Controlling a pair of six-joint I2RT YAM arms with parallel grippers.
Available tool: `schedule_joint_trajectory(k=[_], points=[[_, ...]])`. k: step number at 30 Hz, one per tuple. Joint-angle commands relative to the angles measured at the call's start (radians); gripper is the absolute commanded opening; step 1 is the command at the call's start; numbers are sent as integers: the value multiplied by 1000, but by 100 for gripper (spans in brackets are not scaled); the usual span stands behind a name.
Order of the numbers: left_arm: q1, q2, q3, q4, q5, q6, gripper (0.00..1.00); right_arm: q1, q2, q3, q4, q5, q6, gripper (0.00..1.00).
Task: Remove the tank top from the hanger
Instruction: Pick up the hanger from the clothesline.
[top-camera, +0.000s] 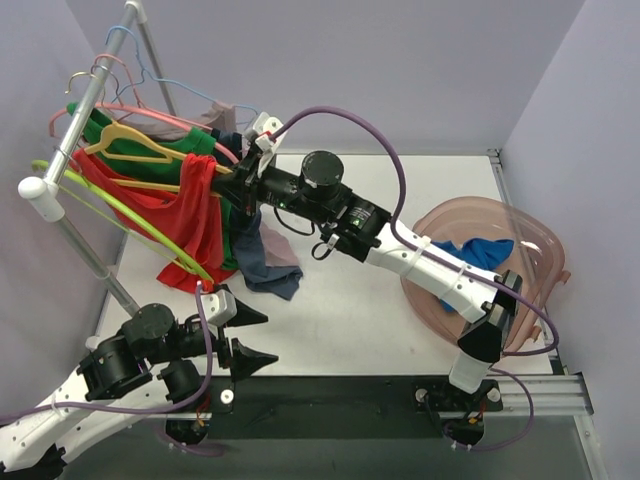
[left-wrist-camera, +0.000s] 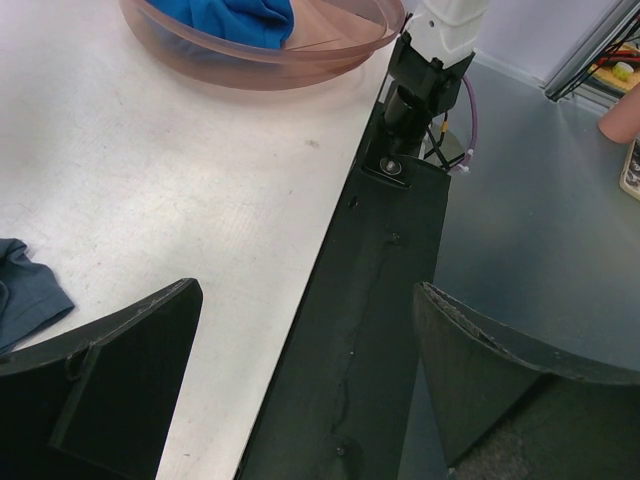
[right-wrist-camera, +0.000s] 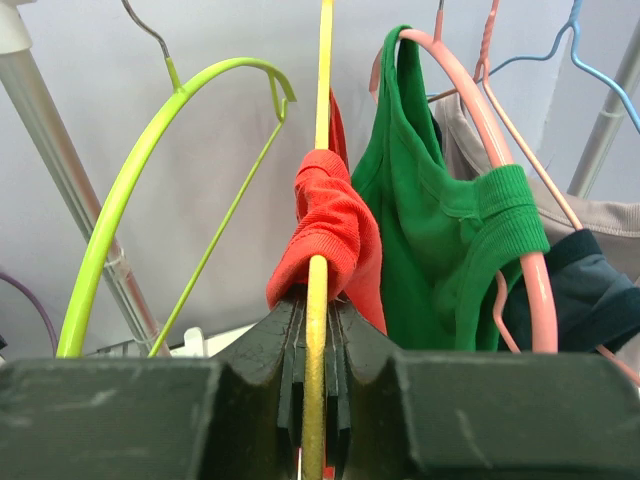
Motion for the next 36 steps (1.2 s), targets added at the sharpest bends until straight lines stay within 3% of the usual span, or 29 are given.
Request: schedule_joint_trajectory(k=[1,18,36], points=[[-3,4,10,26,-14,12,97,-8,-108,-33,205,14,8,0],[-2,19,22,11,-55,11,97,-19,-318,-348,274,72,-20,0],[-2,102,136,3,-127,6,96,-19,-733,-767,241,160,-52,0]])
